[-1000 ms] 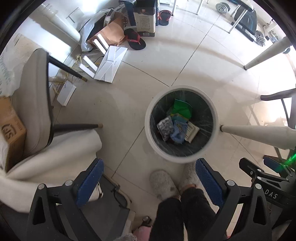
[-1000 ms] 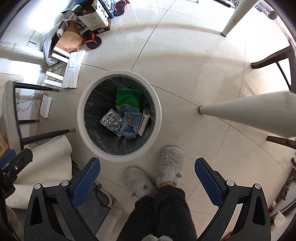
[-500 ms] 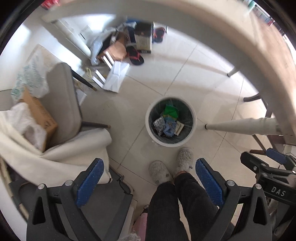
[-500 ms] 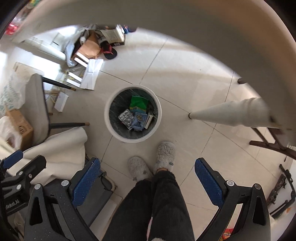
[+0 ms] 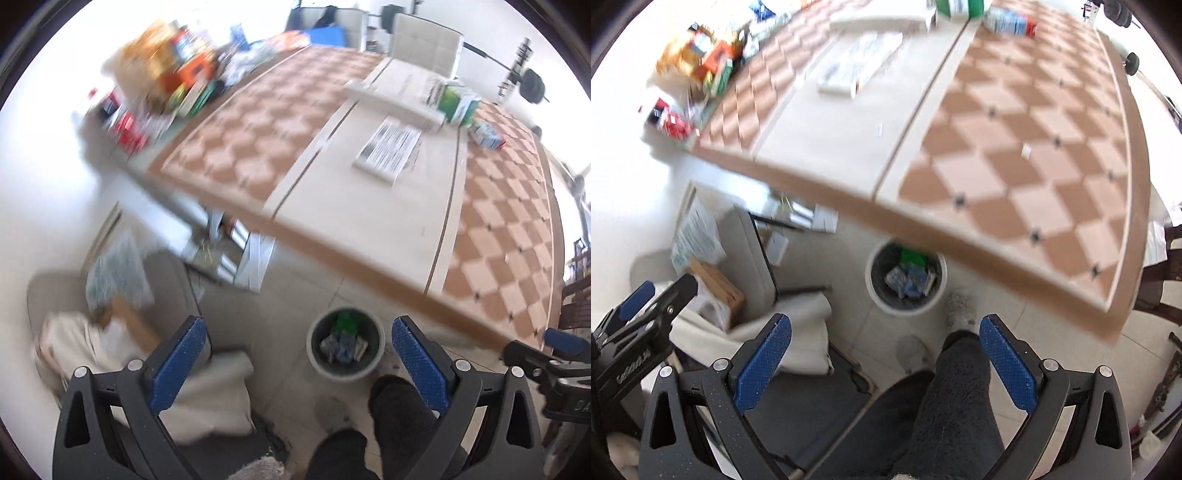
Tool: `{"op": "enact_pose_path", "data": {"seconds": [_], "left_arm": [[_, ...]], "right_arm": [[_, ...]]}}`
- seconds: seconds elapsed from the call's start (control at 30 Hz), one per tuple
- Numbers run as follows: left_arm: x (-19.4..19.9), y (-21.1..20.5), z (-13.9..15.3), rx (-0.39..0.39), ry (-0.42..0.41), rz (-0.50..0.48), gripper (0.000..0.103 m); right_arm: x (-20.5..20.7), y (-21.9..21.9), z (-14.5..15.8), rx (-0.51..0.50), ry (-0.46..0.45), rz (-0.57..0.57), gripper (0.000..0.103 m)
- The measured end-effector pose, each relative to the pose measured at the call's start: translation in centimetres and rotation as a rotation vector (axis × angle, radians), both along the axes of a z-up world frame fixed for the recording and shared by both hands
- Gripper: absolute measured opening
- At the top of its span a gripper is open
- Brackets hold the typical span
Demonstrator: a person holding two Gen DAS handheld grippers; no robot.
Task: Collect trash
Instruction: 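Move both tools back over the table toward the leaflet and milk carton, then grasp white leaflet with left gripper while right gripper grasps DHA Pure Milk carton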
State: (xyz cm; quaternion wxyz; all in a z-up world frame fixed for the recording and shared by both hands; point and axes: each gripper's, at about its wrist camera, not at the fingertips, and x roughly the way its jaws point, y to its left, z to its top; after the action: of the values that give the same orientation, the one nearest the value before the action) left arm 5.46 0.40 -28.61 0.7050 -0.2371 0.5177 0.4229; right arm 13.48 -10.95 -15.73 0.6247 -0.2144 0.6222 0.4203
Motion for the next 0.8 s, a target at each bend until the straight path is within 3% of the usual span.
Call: {"op": "enact_pose_path", "data": {"seconds": [0.1,0.23,0.43,0.57,0.67,0.8], "left_arm": [[4.8,2.4,0.5,0.053,0.053,-0.073,0.103],[11.0,6.6,-1.2,0.038,0.133,-0.162,0.103],[19.5,13.2,-7.6,-0.07,0.287,-0.227,0.103],[22.5,16.6,-11.5,-0.155,0.354,-0.247,0.103],[23.8,18.1,-13.3,-0.216,0.369,-0.268,0.103],[25.1,19.6,-13.4,-0.26,0.325,-0.282,0.103]], "right_arm": [[3.8,1.6,2.1,0.015,-0.013,-0.04,0.103],[10.6,4.5,2.6,0.002,-0.026,-0.093,0.103],[22.1,10.9,-0.6,-0.06,-0.021,-0.128,0.103],[29.2,15.1,-3.2,-0.085,-0.02,-0.157,0.103],[33.4,18.2,-4.8,-0.091,-0.027,-0.169,0.103],[37.3,22.2,-7.2,-0.111,-0.042,-0.148,0.103]]}}
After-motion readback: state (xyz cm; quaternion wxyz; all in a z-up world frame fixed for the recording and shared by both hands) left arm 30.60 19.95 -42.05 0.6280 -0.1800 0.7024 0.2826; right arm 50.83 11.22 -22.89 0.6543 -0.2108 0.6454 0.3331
